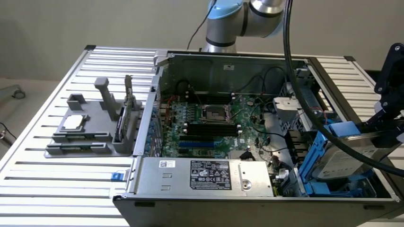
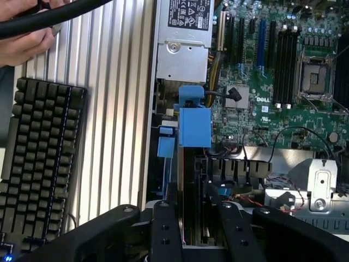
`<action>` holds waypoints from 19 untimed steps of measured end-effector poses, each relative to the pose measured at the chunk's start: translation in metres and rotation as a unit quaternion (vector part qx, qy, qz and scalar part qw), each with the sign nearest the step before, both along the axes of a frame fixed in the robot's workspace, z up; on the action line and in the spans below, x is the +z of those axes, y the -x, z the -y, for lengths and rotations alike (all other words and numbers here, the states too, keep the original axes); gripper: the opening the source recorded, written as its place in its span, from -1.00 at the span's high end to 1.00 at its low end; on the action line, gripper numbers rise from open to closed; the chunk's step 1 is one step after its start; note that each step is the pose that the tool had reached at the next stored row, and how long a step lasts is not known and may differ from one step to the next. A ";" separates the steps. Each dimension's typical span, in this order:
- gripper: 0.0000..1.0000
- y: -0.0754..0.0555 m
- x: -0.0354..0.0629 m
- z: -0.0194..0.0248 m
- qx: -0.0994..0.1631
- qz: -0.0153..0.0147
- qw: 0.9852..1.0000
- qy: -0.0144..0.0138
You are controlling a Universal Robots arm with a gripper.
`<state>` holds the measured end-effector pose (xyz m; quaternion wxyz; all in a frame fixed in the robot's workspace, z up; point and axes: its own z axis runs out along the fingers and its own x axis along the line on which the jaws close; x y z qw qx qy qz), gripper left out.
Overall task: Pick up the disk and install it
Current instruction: 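Insert the disk into the insertion slot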
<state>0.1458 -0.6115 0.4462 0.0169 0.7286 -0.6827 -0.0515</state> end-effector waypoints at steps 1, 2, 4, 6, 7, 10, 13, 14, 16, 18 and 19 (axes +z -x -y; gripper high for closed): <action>0.38 0.000 0.0001 0.0000 0.000 -0.004 1.000 0.000; 0.38 -0.001 0.0001 0.0000 0.000 -0.008 1.000 0.001; 0.38 -0.002 0.0001 0.0000 0.000 -0.017 1.000 0.001; 0.38 -0.003 0.0001 -0.0001 0.000 -0.028 1.000 0.002; 0.38 -0.004 0.0001 -0.0002 0.000 -0.032 0.999 0.002; 0.38 -0.006 0.0000 -0.0004 -0.001 -0.043 0.999 0.003; 0.38 -0.010 0.0001 -0.0010 -0.001 -0.050 0.999 0.003; 0.38 -0.012 0.0002 -0.0014 -0.001 -0.051 0.999 0.003; 0.38 -0.015 0.0001 -0.0022 -0.001 -0.053 0.999 0.003; 0.38 -0.017 0.0001 -0.0025 -0.001 -0.055 0.998 0.003; 0.38 -0.018 0.0001 -0.0026 -0.001 -0.057 0.998 0.003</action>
